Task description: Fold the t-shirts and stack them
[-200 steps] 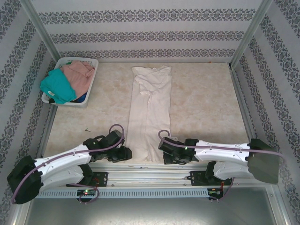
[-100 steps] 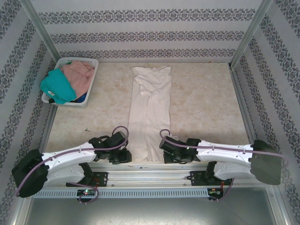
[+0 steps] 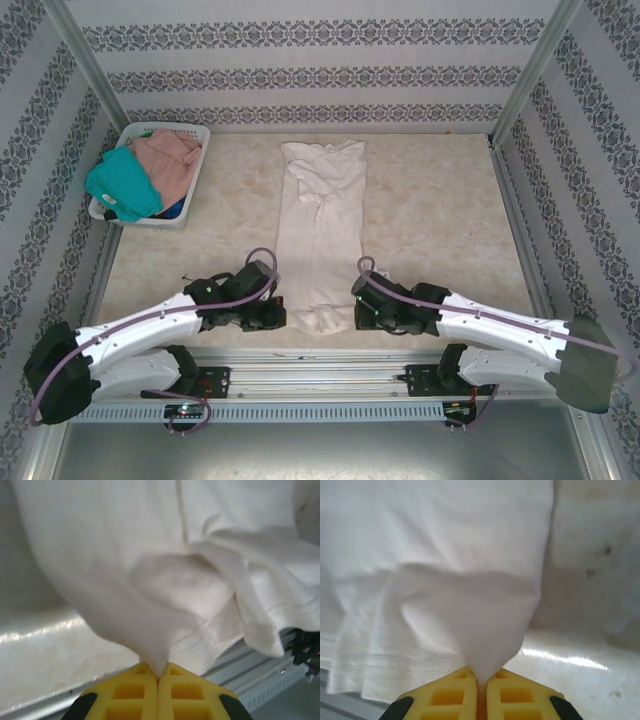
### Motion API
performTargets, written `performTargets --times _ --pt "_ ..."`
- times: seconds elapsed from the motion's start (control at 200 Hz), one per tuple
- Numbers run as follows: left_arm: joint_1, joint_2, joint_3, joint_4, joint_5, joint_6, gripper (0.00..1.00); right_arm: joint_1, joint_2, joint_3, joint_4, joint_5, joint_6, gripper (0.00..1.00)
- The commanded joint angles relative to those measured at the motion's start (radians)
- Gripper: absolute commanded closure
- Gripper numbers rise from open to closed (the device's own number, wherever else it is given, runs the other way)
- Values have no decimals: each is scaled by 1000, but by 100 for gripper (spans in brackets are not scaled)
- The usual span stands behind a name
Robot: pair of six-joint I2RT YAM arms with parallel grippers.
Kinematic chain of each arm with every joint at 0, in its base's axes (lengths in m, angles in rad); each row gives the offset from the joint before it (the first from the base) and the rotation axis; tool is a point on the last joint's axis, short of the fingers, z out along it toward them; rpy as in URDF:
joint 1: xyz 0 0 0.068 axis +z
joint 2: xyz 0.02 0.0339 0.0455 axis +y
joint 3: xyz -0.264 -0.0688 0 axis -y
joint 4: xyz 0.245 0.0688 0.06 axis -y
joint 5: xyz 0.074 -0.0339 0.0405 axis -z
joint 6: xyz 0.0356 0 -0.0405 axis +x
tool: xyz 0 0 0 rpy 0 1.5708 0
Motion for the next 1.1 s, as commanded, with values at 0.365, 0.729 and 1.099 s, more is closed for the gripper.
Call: performTargets --times 0.365,0.729,1.099 --pt "381 561 576 31 167 350 99 -436 348 404 39 -94 -388 88" --pt "560 851 841 37 306 382 99 -585 703 723 28 -198 -495 86" --pt "623 1106 1091 -18 401 393 91 -676 918 906 14 -285 -521 70"
